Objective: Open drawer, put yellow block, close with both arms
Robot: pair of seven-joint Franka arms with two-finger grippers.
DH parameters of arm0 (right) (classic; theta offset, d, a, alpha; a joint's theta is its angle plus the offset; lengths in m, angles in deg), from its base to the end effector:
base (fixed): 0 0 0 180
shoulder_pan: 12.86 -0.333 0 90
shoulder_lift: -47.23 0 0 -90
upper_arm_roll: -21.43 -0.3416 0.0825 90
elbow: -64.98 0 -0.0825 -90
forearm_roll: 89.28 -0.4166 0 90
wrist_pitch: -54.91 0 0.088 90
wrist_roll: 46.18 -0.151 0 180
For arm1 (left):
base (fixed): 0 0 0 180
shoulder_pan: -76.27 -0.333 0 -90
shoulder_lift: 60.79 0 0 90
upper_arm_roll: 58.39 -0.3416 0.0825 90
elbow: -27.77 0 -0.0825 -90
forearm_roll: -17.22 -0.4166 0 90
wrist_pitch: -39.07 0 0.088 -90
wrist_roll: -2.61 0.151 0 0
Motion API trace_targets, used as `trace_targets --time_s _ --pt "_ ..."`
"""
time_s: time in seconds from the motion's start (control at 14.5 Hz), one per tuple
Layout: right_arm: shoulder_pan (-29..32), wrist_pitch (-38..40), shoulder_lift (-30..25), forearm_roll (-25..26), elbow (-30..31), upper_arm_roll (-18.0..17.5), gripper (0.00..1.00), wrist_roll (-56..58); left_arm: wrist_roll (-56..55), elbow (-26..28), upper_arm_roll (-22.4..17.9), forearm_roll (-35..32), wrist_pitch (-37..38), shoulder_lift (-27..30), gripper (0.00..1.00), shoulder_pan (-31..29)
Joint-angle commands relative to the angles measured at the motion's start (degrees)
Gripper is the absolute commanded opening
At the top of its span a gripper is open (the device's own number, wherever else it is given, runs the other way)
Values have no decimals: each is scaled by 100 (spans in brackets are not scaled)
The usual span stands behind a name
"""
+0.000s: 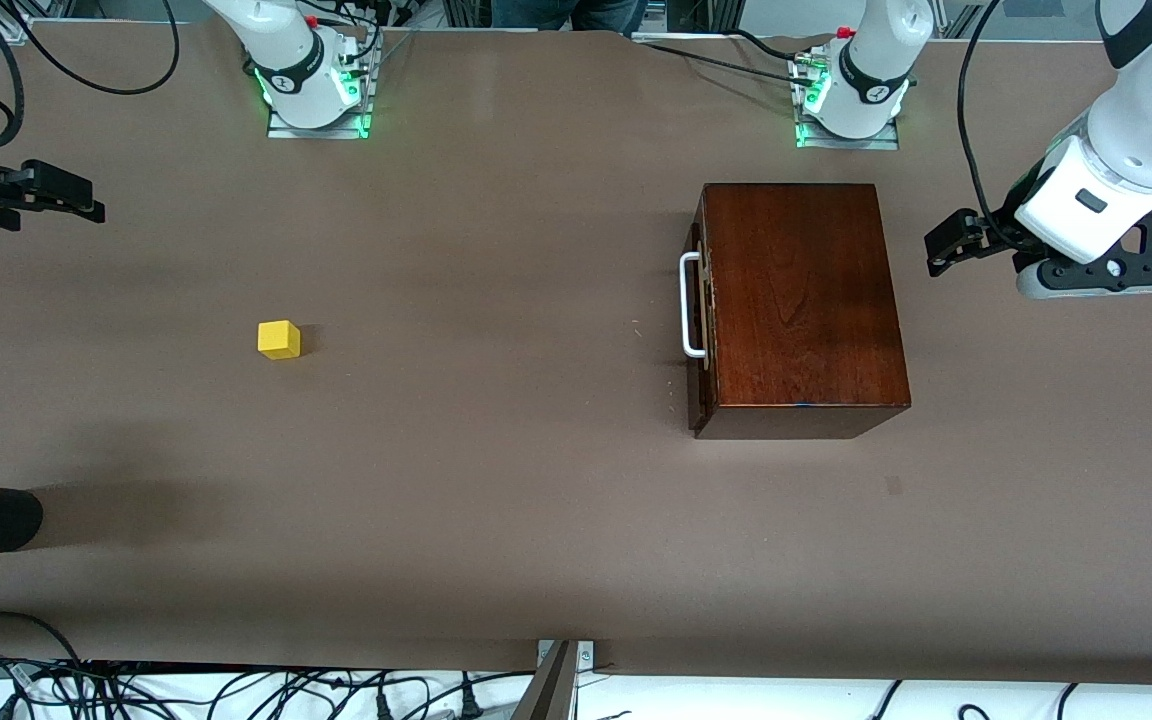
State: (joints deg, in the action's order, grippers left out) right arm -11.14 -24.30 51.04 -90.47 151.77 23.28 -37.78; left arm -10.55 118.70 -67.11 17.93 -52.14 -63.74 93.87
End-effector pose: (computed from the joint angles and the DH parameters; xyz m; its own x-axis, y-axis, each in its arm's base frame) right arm 0.5780 -0.0321 0.5811 0.9772 0.0889 -0.1926 0.0812 -0.9956 -0.0473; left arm 0.5941 -0.0967 0.5694 0.9961 0.0752 -0.0458 0.0750 -0.9972 -0.0060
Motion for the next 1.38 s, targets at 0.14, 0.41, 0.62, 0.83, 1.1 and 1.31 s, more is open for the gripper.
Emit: trace_targets --time_s 0.14,0.41,0.62,0.83,1.1,1.31 --pt "-13 142 -161 58 4 8 100 65 -12 -40 2 -106 15 32 100 33" --pt "-5 125 -161 58 -23 34 100 56 -3 -67 11 -115 24 23 100 85" --pt "-5 125 -161 58 -23 26 100 56 -11 -75 11 -115 24 23 100 85" --pt "-13 142 -161 58 -23 17 100 56 -11 -93 11 -115 24 23 100 94" --pt "-14 142 -214 67 -23 -1 100 56 -11 -102 11 -106 15 -3 100 94" --pt "-22 64 -292 172 47 -44 100 -22 -3 -111 11 -106 15 -21 100 94"
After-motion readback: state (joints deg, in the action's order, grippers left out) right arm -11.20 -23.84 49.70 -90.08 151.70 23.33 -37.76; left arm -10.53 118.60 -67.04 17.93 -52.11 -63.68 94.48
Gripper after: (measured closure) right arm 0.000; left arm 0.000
